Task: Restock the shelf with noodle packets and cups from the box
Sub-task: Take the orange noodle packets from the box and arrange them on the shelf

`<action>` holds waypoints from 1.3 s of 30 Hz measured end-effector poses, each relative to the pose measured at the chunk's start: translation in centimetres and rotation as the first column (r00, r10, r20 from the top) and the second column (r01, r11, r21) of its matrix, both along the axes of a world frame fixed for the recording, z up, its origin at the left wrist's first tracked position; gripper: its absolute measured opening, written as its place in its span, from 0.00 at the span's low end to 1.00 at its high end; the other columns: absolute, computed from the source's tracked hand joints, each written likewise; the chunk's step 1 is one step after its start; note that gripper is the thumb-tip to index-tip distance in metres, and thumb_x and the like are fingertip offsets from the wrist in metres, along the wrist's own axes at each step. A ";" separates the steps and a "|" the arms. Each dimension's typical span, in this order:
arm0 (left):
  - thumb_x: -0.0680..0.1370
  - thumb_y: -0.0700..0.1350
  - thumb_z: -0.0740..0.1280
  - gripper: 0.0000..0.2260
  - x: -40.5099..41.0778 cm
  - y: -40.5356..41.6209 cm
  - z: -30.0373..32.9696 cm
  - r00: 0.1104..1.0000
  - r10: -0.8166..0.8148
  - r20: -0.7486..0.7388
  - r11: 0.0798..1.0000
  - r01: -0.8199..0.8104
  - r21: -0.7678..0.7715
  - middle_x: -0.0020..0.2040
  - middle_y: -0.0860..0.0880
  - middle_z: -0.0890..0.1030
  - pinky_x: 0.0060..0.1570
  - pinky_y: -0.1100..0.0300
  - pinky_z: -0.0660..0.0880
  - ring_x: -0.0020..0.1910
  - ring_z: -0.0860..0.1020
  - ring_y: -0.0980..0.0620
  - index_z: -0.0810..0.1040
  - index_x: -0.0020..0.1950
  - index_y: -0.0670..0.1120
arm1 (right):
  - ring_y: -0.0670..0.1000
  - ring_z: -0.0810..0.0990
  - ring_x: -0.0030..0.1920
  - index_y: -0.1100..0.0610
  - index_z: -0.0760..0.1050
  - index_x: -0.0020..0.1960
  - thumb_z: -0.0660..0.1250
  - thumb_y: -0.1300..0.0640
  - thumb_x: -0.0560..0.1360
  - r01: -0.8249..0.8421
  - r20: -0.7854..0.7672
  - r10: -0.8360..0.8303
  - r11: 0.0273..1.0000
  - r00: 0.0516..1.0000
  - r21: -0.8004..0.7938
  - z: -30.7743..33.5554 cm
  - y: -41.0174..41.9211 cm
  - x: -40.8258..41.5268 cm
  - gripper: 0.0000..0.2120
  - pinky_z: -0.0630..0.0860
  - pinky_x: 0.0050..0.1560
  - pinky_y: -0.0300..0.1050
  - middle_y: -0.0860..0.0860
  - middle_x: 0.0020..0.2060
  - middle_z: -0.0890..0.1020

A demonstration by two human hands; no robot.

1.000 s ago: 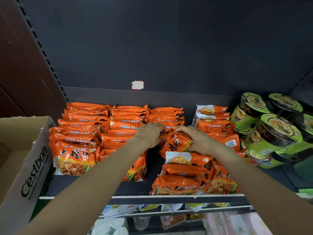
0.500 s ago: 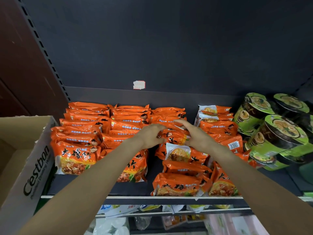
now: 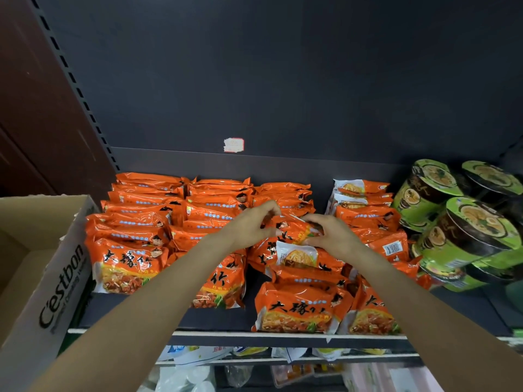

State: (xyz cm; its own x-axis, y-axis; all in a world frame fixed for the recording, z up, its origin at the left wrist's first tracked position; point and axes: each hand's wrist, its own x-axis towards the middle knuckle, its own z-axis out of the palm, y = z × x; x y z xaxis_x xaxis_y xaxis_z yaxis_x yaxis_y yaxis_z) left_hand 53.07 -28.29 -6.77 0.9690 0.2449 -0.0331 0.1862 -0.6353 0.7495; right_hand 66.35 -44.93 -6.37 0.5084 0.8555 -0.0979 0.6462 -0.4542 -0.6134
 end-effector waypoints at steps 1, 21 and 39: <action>0.76 0.43 0.68 0.12 0.1 -0.2 0.1 1.000 -0.003 -0.007 1.000 0.003 0.020 0.55 0.46 0.77 0.56 0.54 0.71 0.54 0.73 0.53 0.70 0.57 0.45 | 0.48 0.78 0.56 0.53 0.75 0.61 0.73 0.62 0.70 -0.001 -0.012 0.001 1.000 1.000 0.013 0.0 0.0 0.0 0.20 0.73 0.55 0.40 0.47 0.53 0.80; 0.76 0.38 0.67 0.16 2.8 -2.4 0.9 0.998 0.057 -0.008 0.982 -0.055 0.180 0.57 0.45 0.78 0.53 0.53 0.75 0.54 0.76 0.47 0.70 0.62 0.49 | 0.55 0.76 0.61 0.52 0.64 0.72 0.71 0.54 0.72 0.140 0.339 -0.054 0.962 0.939 -0.234 1.2 -0.9 0.9 0.31 0.74 0.58 0.48 0.54 0.61 0.77; 0.76 0.40 0.68 0.22 3.2 -2.2 1.2 0.993 -0.113 -0.031 0.938 0.117 0.325 0.68 0.47 0.74 0.67 0.55 0.67 0.66 0.71 0.48 0.71 0.70 0.47 | 0.54 0.75 0.59 0.49 0.60 0.73 0.73 0.56 0.70 0.093 0.199 -0.068 0.988 0.978 -0.121 1.8 -0.5 0.8 0.36 0.73 0.59 0.48 0.54 0.59 0.75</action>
